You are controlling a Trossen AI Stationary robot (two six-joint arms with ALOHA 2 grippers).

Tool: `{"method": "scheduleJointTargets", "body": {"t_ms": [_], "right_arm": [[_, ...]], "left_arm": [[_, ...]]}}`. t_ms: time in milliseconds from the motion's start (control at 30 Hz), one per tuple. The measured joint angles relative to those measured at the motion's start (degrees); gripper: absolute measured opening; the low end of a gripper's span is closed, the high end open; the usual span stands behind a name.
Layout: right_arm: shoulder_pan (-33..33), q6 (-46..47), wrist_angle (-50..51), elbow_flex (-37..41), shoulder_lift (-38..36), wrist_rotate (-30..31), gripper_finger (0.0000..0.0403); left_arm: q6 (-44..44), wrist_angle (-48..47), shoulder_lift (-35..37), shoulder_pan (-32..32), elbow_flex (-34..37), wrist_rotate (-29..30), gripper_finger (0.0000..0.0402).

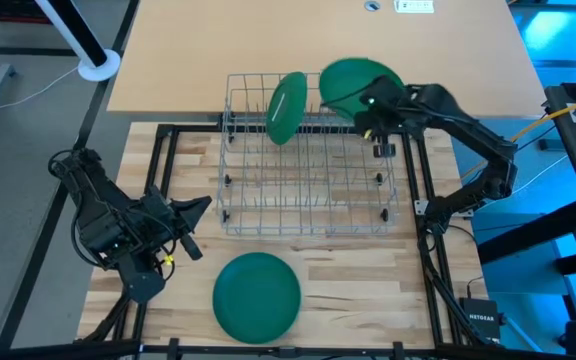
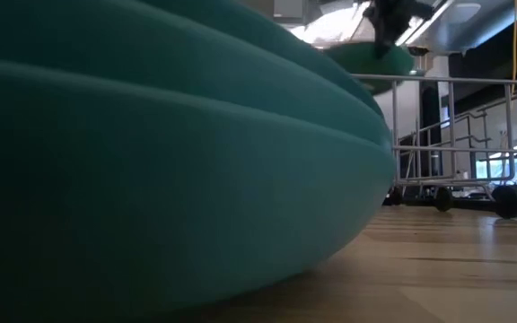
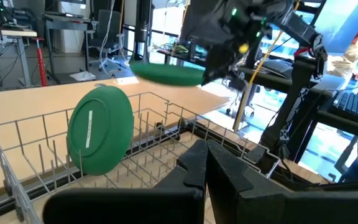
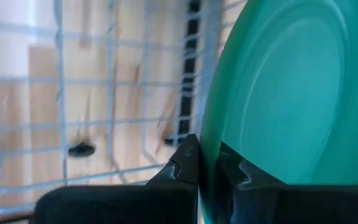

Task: Sort dishes
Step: Put the top green plate into the dish rack

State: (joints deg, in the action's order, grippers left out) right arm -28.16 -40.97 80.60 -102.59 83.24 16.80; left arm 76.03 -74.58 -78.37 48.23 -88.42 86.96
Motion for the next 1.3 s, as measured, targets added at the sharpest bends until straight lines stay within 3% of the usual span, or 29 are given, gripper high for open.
{"method": "scheduleJointTargets", "body": {"t_ms": [133,433,933,1100,1300], "right_arm": [[-0.3,1.4,-3.6,-6.2,0.0,-3.1,0.0012],[-9.1,10.9,-19.4,-13.6,-0.1,-28.4,0.0012],[-20.8,23.3,-34.7,-13.8,-1.0,-48.0,0.0012],[-23.6,21.6,-32.2,-8.7,-1.8,-52.7,0.0012],[-26.7,19.8,-38.3,6.3,-7.5,-58.2,0.0012]], "left_arm": [[0.0,0.0,0.0,0.0,0.0,0.0,0.0000],[0.1,0.1,0.0,0.0,0.0,0.0,0.0000],[0.5,0.2,0.0,0.0,0.0,0.0,0.0000],[0.9,0.2,0.0,0.0,0.0,0.0,0.0000],[2.2,0.2,0.0,0.0,0.0,0.0,0.0000]]}}
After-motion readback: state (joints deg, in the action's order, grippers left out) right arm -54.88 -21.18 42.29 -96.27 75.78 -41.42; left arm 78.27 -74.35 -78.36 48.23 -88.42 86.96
